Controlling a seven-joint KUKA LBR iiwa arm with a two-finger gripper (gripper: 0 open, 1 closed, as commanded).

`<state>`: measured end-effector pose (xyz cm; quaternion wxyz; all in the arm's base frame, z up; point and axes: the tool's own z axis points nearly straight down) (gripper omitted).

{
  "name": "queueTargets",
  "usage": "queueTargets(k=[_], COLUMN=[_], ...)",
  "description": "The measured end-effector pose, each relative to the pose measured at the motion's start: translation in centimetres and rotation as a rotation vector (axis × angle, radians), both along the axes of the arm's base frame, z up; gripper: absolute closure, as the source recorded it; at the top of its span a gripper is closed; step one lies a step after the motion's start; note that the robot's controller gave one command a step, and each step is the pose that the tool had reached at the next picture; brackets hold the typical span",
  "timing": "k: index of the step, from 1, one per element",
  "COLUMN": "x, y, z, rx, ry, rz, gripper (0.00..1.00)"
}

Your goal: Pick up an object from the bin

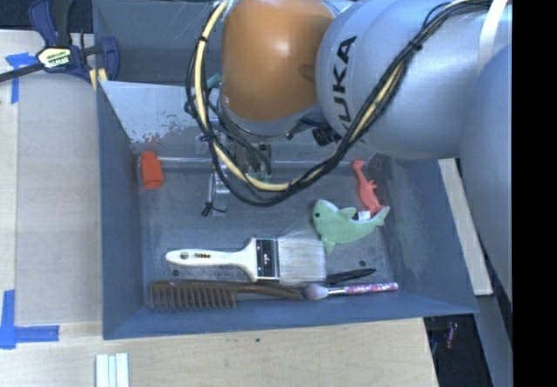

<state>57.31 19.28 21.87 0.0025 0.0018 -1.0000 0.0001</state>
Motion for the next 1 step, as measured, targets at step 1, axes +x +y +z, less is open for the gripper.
queueTargets(k=[1], x=[0.20], y=[-0.12], z=[0.47], rx=[0.002], ry=[-0.008], rz=[-0.004], gripper=[0.00])
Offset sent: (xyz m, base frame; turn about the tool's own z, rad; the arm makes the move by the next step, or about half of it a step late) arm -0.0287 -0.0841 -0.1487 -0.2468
